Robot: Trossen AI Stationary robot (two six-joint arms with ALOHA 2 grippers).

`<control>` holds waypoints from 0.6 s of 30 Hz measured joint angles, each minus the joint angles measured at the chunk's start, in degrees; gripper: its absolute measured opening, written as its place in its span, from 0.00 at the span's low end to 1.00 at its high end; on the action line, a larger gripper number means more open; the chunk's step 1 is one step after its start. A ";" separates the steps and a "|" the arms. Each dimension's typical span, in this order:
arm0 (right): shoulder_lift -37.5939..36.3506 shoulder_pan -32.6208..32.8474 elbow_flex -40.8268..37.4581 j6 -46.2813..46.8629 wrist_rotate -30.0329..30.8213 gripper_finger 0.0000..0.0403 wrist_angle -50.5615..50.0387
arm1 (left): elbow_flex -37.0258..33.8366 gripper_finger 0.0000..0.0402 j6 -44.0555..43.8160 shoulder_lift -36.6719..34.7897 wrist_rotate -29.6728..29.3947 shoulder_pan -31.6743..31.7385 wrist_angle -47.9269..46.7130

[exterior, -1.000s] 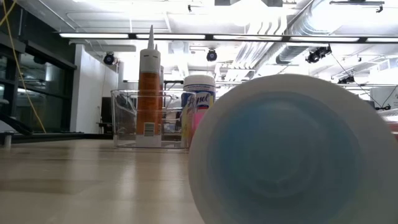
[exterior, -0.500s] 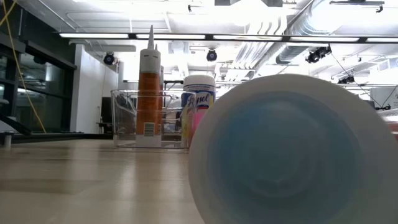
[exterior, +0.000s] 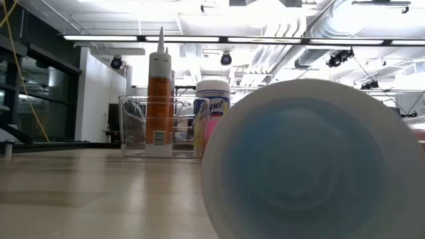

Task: Pick & place silicon tubes, Sealant and Lysol wipes
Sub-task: Put the right blue sealant into the pink container

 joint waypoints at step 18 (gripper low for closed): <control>0.00 -2.08 0.00 0.13 1.62 0.67 -1.46 | 0.02 0.86 -0.02 0.00 -0.22 0.02 2.25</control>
